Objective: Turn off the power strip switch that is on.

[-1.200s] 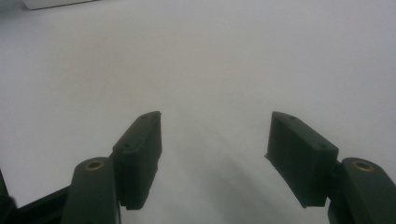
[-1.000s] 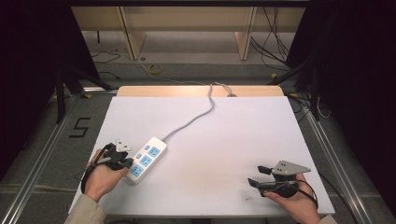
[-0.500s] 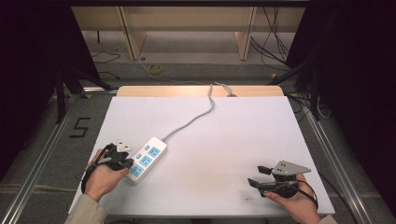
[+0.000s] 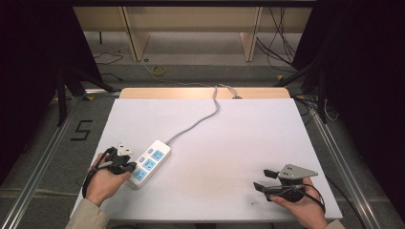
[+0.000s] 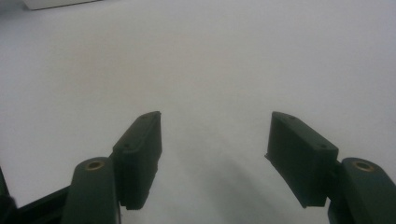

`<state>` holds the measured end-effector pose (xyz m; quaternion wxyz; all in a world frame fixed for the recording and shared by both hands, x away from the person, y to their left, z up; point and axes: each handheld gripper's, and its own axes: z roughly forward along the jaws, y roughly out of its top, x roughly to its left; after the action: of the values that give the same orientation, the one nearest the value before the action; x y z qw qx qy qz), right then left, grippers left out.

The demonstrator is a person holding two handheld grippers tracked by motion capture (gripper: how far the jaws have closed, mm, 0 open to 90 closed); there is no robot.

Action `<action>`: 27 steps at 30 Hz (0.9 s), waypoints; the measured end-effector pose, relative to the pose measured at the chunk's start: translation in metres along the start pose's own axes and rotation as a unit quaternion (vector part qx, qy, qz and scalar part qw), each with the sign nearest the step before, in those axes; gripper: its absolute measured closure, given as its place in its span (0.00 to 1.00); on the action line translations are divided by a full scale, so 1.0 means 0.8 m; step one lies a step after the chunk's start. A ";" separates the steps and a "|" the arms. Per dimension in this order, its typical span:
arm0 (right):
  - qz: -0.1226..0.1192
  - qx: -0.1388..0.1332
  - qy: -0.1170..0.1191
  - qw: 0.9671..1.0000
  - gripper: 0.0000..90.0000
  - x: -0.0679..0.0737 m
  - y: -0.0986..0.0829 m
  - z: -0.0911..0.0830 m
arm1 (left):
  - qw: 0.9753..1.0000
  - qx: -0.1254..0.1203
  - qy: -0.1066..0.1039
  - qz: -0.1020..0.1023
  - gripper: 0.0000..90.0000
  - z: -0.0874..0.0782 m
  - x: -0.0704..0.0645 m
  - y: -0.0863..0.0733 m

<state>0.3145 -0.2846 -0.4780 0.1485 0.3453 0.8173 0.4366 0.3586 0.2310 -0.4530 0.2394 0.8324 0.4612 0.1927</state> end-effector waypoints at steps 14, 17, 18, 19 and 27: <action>0.001 0.000 -0.001 1.000 0.40 0.000 0.000 0.000 | 1.000 -0.015 0.002 0.005 1.00 -0.002 -0.001 0.001; 0.000 -0.001 0.000 1.000 0.40 0.000 0.000 0.000 | 1.000 -0.017 0.004 0.007 1.00 -0.002 -0.001 0.000; 0.000 -0.001 0.000 1.000 0.40 0.000 0.000 0.000 | 1.000 -0.018 0.005 0.007 1.00 -0.002 -0.002 -0.001; 0.002 -0.001 -0.001 1.000 0.40 0.000 0.000 0.000 | 1.000 -0.022 0.006 0.008 1.00 -0.003 -0.002 -0.001; 0.003 -0.001 0.000 1.000 0.40 0.000 0.000 0.000 | 0.998 -0.063 0.007 0.014 0.99 -0.011 -0.006 0.003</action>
<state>0.3143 -0.2845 -0.4776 0.1481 0.3475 0.8157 0.4380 0.3528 0.2277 -0.4452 0.2853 0.8204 0.4385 0.2306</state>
